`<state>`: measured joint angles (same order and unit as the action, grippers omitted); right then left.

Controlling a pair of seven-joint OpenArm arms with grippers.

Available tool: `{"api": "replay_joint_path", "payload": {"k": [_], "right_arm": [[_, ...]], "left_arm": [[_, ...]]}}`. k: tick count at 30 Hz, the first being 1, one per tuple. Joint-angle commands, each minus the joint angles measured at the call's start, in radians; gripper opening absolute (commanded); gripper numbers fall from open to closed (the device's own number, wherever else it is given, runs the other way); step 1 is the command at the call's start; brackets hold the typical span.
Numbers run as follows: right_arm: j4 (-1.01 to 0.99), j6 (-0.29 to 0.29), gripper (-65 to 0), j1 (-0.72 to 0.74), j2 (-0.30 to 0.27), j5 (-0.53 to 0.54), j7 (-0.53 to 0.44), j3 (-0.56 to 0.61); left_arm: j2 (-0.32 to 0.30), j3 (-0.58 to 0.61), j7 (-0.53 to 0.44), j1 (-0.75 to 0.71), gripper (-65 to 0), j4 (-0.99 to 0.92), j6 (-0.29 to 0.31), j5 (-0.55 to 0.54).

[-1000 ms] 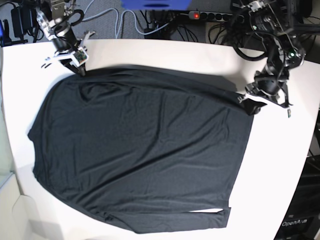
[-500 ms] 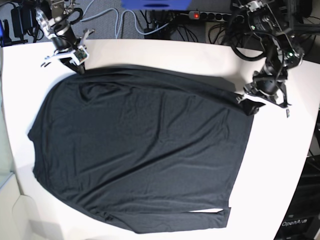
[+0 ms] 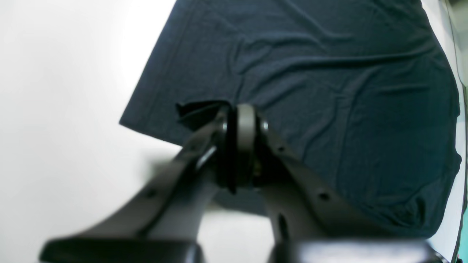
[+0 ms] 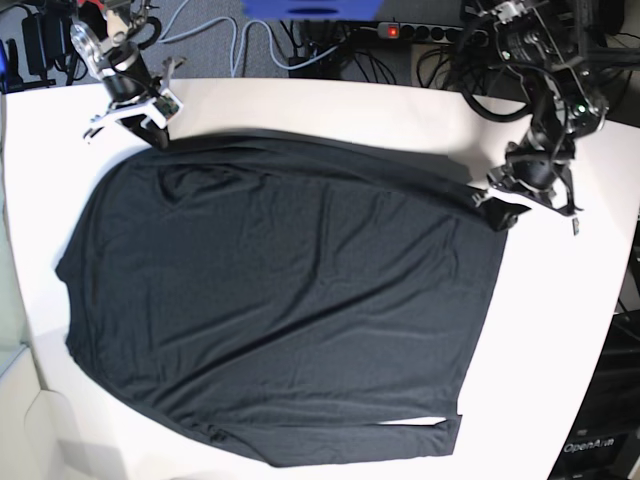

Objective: Fold the T-shirt properly
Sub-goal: 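Move the right gripper down to the shirt's collar corner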

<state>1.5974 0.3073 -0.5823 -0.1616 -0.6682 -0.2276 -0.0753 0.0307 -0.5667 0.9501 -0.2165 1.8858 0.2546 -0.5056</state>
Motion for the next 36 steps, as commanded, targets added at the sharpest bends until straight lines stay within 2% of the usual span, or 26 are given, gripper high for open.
{"api": "replay_joint_path", "payload": {"k": [1, 5, 7, 12, 15, 23, 25, 29, 36], "right_arm": [[0.004, 0.017, -60.6, -0.008, -0.003, -0.018, 0.024, -0.001], [0.004, 0.017, -59.6, -0.008, -0.003, -0.018, 0.023, -0.002], [0.005, 0.017, -55.1, -0.008, -0.003, -0.018, 0.021, -0.002], [0.011, 0.017, -32.6, -0.009, -0.006, -0.018, 0.015, -0.002], [0.011, 0.017, -23.8, -0.009, -0.008, -0.018, 0.014, -0.002], [0.001, 0.019, -22.8, -0.003, -0.031, -0.018, 0.012, 0.024], [0.001, 0.046, -22.8, -0.001, -0.056, -0.018, 0.014, 0.029], [0.001, 0.109, -22.9, 0.002, -0.063, -0.018, 0.020, 0.029], [-0.030, 0.114, -22.9, 0.006, -0.085, -0.018, 0.023, 0.029]], "left_arm": [[-0.007, -0.002, -0.021, 0.006, -62.5, 0.014, 0.004, -0.014], [-0.007, -0.002, -0.021, 0.006, -62.5, 0.014, 0.004, -0.014], [-0.007, -0.002, -0.021, 0.006, -62.5, 0.014, 0.004, -0.014], [-0.007, -0.002, -0.021, 0.006, -62.5, 0.014, 0.004, -0.014], [-0.007, -0.002, -0.021, 0.006, -62.5, 0.014, 0.004, -0.014], [-0.007, -0.002, -0.021, 0.006, -62.5, 0.014, 0.004, -0.014], [-0.007, -0.002, -0.021, 0.006, -62.6, 0.014, 0.004, -0.014], [-0.007, -0.002, -0.021, 0.006, -62.6, 0.014, 0.004, -0.018], [-0.007, -0.002, -0.021, 0.006, -62.6, 0.014, 0.004, -0.018]]}}
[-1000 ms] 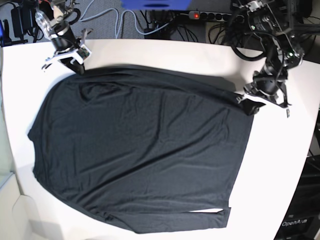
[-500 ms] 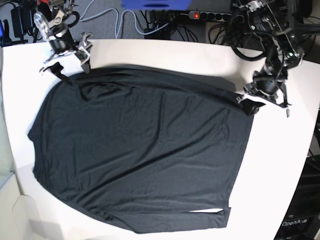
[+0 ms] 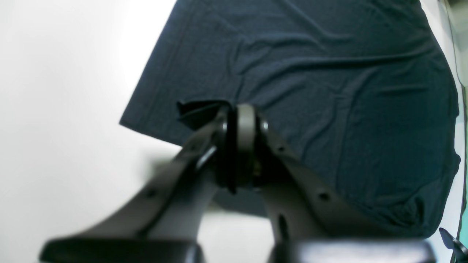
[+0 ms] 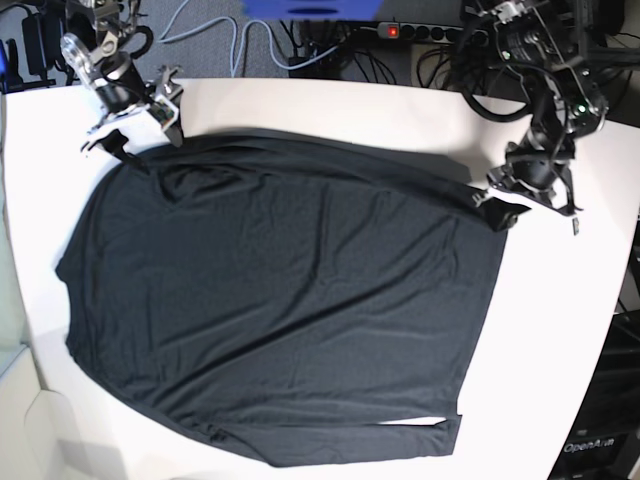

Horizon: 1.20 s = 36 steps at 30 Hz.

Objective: Fold the T-shirt properly
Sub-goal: 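Move the right gripper down to the shirt's collar corner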

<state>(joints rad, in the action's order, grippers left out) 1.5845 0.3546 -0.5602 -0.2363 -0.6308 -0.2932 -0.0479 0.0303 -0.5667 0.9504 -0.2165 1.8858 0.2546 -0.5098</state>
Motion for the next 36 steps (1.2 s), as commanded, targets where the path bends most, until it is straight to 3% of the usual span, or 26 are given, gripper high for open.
{"api": "replay_joint_path", "payload": {"k": [1, 4, 8, 10, 16, 23, 28, 36], "right_arm": [[-0.029, 0.067, -22.9, -0.005, -0.016, -0.056, 0.088, 0.004], [-0.071, 0.067, -23.1, 0.013, -0.027, -0.076, 0.090, 0.015], [-0.117, 0.067, -23.8, 0.016, -0.025, -0.180, 0.081, 0.013], [-0.125, 0.067, -27.4, 0.016, -0.025, -0.192, 0.081, 0.013], [-0.125, 0.067, -46.3, 0.016, -0.025, -0.195, 0.088, 0.015], [-0.141, 0.067, -49.6, 0.016, -0.054, -0.215, 0.090, 0.013], [-0.166, 0.067, -62.8, 0.016, -0.054, -0.314, 0.090, 0.007], [-0.171, 0.067, -64.0, 0.015, -0.056, -0.349, 0.090, 0.007]], "left_arm": [[-0.007, -0.002, -0.021, 0.006, -62.6, 0.014, 0.004, -0.016], [-0.007, -0.002, -0.021, 0.006, -62.6, 0.014, 0.004, -0.016], [-0.007, -0.002, -0.021, 0.006, -62.6, 0.014, 0.004, -0.016], [-0.007, -0.002, -0.021, 0.006, -62.6, 0.014, 0.004, -0.016], [-0.007, -0.002, -0.021, 0.006, -62.6, 0.014, 0.004, -0.016], [-0.007, -0.002, -0.021, 0.006, -62.6, 0.014, 0.004, -0.016], [-0.007, -0.002, -0.020, 0.004, -62.6, 0.014, 0.004, -0.016], [-0.007, -0.002, -0.020, 0.002, -62.6, 0.016, 0.004, -0.016]]}}
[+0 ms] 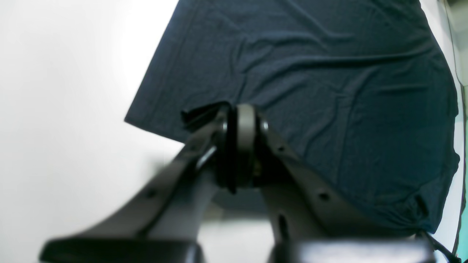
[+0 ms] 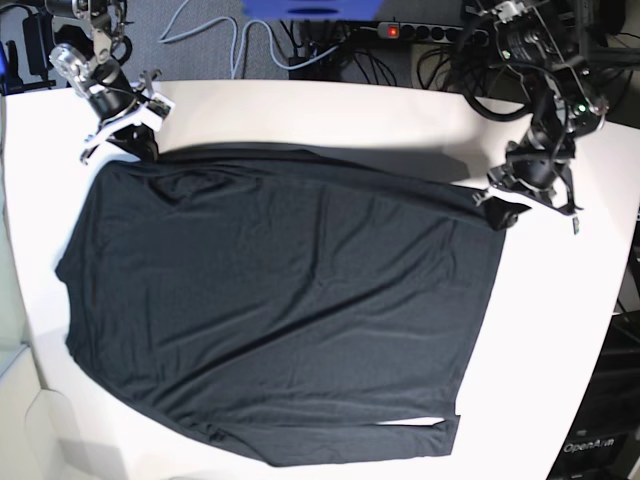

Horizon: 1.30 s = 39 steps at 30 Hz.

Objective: Fold the T-shirt properly
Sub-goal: 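Move the right gripper down to the shirt's collar corner, then close the right gripper on the shirt corner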

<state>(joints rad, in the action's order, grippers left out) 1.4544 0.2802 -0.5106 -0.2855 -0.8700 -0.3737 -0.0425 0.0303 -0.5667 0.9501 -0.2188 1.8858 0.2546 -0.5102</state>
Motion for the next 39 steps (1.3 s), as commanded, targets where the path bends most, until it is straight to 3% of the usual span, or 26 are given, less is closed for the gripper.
{"api": "replay_joint_path", "payload": {"k": [1, 19, 28, 39], "right_arm": [[-0.033, 0.141, -64.0, -0.035, -0.008, -0.110, 0.170, 0.002], [0.205, 0.141, -64.4, -0.044, 0.010, -0.116, 0.170, -0.055], [0.220, 0.141, -64.1, -0.043, 0.102, -0.125, 0.161, -0.118], [0.266, 0.141, -64.0, -0.043, 0.104, -0.137, 0.158, -0.118]], "left_arm": [[-0.007, -0.002, -0.019, -0.003, -62.6, 0.016, 0.004, -0.015], [-0.008, -0.002, -0.019, -0.014, -62.6, 0.024, 0.004, -0.015], [-0.007, -0.002, -0.019, -0.014, -62.6, 0.024, 0.004, -0.015], [-0.007, -0.002, -0.021, -0.014, -62.6, 0.019, 0.004, -0.015]]}}
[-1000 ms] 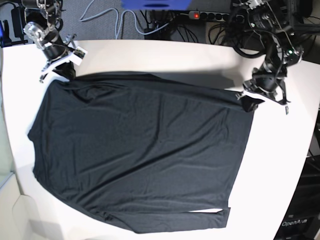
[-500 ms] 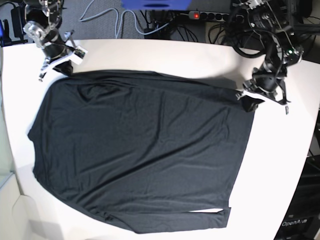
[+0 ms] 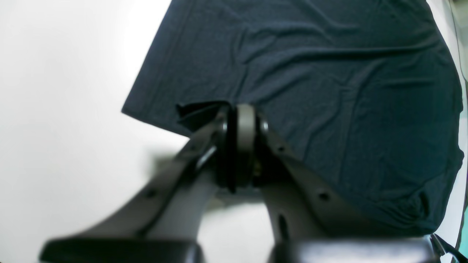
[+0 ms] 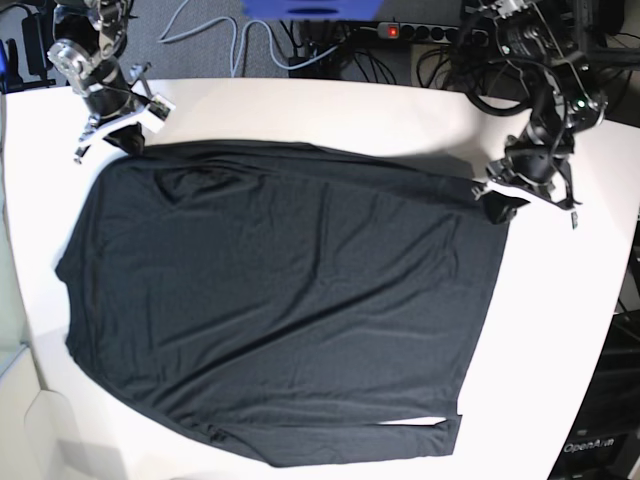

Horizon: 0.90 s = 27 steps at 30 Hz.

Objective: Fold the T-shirt properly
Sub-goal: 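Close the right gripper on the shirt corner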

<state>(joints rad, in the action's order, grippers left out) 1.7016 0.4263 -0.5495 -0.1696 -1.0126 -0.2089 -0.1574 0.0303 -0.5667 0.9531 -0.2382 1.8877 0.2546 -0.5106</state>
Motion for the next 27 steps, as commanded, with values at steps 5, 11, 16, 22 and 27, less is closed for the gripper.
{"api": "replay_joint_path", "payload": {"k": [5, 11, 16, 22, 27], "right_arm": [[0.015, -0.005, -64.0, -0.007, -0.014, -0.047, -0.053, -0.005], [0.015, -0.005, -49.9, -0.033, -0.009, -0.105, -0.114, -0.008], [0.018, -0.005, -27.9, -0.034, -0.009, -0.107, -0.148, -0.011], [0.015, -0.005, -24.4, -0.025, -0.009, -0.108, -0.156, -0.009], [0.001, -0.005, -24.4, -0.022, -0.011, -0.108, -0.156, -0.003]], "left_arm": [[-0.007, -0.002, -0.024, 0.006, -62.6, 0.019, 0.004, -0.015], [-0.007, -0.002, -0.024, 0.006, -62.6, 0.019, 0.004, -0.015], [-0.007, -0.002, -0.024, 0.006, -62.6, 0.019, 0.004, -0.015], [-0.007, -0.002, -0.024, 0.006, -62.6, 0.019, 0.004, -0.015], [-0.007, -0.002, -0.024, 0.006, -62.6, 0.019, 0.004, -0.015]]}}
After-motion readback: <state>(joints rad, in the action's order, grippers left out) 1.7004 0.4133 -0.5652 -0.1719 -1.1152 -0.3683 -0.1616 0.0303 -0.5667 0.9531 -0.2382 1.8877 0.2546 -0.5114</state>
